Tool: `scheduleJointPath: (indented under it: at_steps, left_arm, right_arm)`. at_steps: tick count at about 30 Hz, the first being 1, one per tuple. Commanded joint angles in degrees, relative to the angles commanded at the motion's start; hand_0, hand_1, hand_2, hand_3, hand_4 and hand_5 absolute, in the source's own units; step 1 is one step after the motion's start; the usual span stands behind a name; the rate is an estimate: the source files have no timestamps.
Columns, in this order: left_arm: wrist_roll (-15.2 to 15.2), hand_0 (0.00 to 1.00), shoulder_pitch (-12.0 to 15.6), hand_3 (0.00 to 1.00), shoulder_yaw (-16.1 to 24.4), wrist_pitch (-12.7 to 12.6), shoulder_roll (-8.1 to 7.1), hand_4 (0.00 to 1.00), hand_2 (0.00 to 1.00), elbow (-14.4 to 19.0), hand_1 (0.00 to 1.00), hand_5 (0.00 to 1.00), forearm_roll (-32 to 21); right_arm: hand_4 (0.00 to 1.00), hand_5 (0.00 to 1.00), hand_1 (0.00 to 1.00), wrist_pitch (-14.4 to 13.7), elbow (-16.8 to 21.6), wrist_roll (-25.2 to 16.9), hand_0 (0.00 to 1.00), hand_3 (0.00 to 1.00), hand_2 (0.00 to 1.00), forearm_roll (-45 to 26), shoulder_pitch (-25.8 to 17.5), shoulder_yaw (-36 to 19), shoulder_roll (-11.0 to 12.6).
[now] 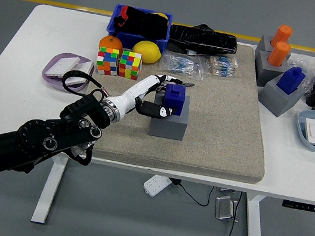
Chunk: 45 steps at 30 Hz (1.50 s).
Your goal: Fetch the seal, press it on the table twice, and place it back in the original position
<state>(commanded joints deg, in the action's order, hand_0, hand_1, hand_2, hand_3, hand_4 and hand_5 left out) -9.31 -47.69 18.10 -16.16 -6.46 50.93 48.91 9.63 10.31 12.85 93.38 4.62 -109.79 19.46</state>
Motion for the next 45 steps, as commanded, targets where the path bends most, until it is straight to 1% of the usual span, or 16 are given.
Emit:
scheduleJointPath:
  at_steps: [1, 2, 7, 8, 13, 14, 19, 20, 25, 26, 34, 40, 45]
  left_arm:
    - [0.05, 0.913, -0.05, 0.83, 0.05, 0.03, 0.01, 0.747, 0.791, -0.01, 0.813, 0.002, 0.03]
    - [0.03, 0.913, -0.12, 0.799, 0.13, 0.02, 0.05, 0.739, 0.756, -0.01, 0.762, 0.002, 0.06]
    - [0.09, 0.913, -0.34, 0.799, 0.32, -0.07, 0.26, 0.739, 0.756, -0.11, 0.762, 0.002, 0.49]
    - [0.15, 0.902, -0.38, 0.788, 0.29, -0.08, 0.3, 0.687, 0.662, -0.13, 0.675, 0.002, 0.59]
    - [-0.05, 0.902, -0.49, 0.788, 0.37, -0.34, 0.44, 0.687, 0.662, -0.37, 0.675, 0.002, 0.66]
    - [-0.1, 0.891, -0.55, 0.794, 0.44, -0.41, 0.45, 0.646, 0.58, -0.39, 0.544, 0.002, 0.68]
    - [-0.1, 0.891, -0.74, 0.794, 0.42, -0.6, 0.55, 0.646, 0.58, -0.62, 0.544, 0.002, 0.96]
    - [-0.14, 0.882, -0.76, 0.796, 0.39, -0.69, 0.58, 0.61, 0.495, -0.65, 0.486, 0.002, 1.0]
    - [-0.67, 0.882, -0.83, 0.796, 0.53, -1.18, 0.71, 0.61, 0.495, -0.69, 0.486, 0.002, 1.18]
    - [-0.77, 0.864, -0.82, 0.794, 0.59, -1.24, 0.71, 0.606, 0.453, -0.65, 0.457, 0.002, 1.18]
    - [-1.87, 0.865, -0.76, 0.794, 1.4, -1.64, 0.67, 0.614, 0.448, -0.5, 0.458, 0.002, 1.17]
    - [-3.64, 0.87, -0.23, 0.792, 3.81, -2.25, 0.32, 0.628, 0.448, -0.34, 0.475, 0.002, 1.05]
    - [-5.81, 0.867, 0.63, 0.791, 6.33, -3.32, -0.32, 0.634, 0.453, -1.7, 0.481, 0.002, -0.31]
  right_arm:
    - [0.839, 0.518, 0.745, -0.01, 0.0, -0.03, 0.883, 0.748, 0.73, -0.02, 0.01, 0.01, 0.01]
    - [0.839, 0.518, 0.745, -0.05, 0.0, -0.07, 0.883, 0.749, 0.73, -0.05, 0.03, -0.01, 0.04]
    - [0.839, 0.518, 0.745, -0.02, 0.0, -0.15, 0.883, 0.749, 0.73, -0.26, 0.08, 0.19, 0.08]
    - [0.84, 0.518, 0.745, -0.04, 0.0, -0.15, 0.883, 0.751, 0.731, -0.22, 0.08, 0.18, 0.08]
    - [0.84, 0.518, 0.745, -0.1, 0.0, -0.1, 0.883, 0.751, 0.731, -0.21, 0.04, 0.21, 0.05]
    - [0.841, 0.518, 0.745, -0.1, 0.0, -0.07, 0.883, 0.751, 0.731, -0.18, 0.07, 0.21, 0.06]
    - [0.841, 0.518, 0.745, -0.13, 0.0, -0.15, 0.883, 0.751, 0.731, -0.3, 0.05, 0.23, 0.09]
    - [0.841, 0.518, 0.745, -0.13, 0.0, -0.14, 0.883, 0.752, 0.731, -0.33, 0.05, 0.23, 0.11]
    - [0.841, 0.518, 0.745, -0.15, 0.0, -0.08, 0.883, 0.752, 0.731, -0.35, 0.03, 0.29, 0.11]
    - [0.841, 0.518, 0.745, -0.14, 0.0, -0.08, 0.883, 0.754, 0.731, -0.4, 0.03, 0.32, 0.11]
    - [0.842, 0.518, 0.745, -0.14, 0.0, -0.11, 0.883, 0.753, 0.731, -0.46, 0.01, 0.44, 0.12]
    - [0.842, 0.517, 0.745, -0.12, 0.0, -0.15, 0.884, 0.753, 0.732, -0.48, -0.08, 0.22, 0.09]
    - [0.843, 0.516, 0.745, -0.12, 0.0, -0.11, 0.883, 0.753, 0.731, -0.46, -0.19, 0.15, 0.05]
